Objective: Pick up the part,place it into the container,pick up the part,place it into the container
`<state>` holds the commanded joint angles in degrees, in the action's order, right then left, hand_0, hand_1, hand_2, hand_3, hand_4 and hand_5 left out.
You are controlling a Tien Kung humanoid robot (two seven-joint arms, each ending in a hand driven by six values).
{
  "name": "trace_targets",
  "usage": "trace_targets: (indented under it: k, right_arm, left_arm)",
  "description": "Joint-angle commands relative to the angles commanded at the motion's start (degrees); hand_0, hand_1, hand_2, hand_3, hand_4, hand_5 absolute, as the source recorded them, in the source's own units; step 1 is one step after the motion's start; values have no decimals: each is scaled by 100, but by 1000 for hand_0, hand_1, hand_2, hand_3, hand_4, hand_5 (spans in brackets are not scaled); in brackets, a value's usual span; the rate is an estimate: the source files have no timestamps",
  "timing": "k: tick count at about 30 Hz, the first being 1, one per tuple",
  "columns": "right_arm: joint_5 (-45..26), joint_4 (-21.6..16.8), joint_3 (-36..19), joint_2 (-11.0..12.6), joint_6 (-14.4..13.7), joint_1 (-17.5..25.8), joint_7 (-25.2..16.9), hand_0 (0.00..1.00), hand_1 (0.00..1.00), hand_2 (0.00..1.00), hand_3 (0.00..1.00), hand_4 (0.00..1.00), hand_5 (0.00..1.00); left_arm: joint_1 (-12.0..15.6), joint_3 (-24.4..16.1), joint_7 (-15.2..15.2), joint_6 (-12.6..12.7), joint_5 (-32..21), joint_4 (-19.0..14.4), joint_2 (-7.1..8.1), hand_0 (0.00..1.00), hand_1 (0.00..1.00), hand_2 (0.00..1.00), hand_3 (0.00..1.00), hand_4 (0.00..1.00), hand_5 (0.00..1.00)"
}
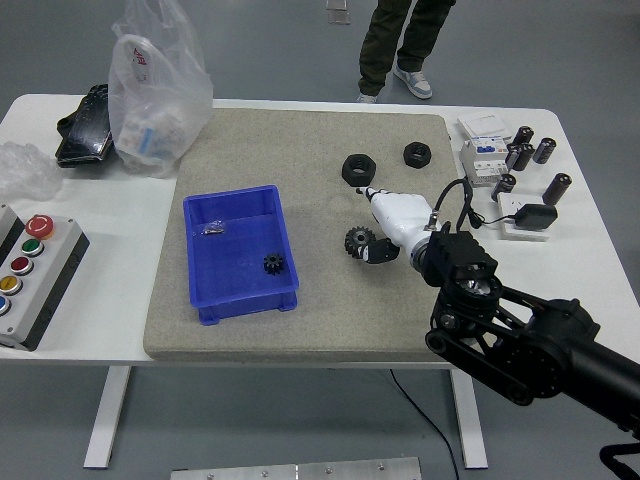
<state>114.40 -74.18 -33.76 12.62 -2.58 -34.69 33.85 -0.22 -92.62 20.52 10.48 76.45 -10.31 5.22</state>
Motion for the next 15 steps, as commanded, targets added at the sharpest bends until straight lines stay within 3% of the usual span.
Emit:
trace_targets:
  k: [3, 4, 15]
  right_arm:
    - [-76, 83, 89, -11, -30, -35, -25, 363, 749, 901, 953, 778, 326]
    - [-98, 126, 110, -23, -31, -46, -37, 362, 746, 896, 951, 798, 432]
    - [-346, 547, 404, -203, 133, -203, -117, 360, 742, 886, 945, 793, 433]
  left_arm:
    - [-1, -23, 34, 33, 21, 0, 4, 846, 785, 794, 871, 854, 503]
    - [-2, -32, 47, 41, 30, 0, 6, 846, 785, 792, 871, 853, 502]
    - [-15, -50, 66, 70, 57, 0, 13, 847, 782, 790, 871, 852, 501]
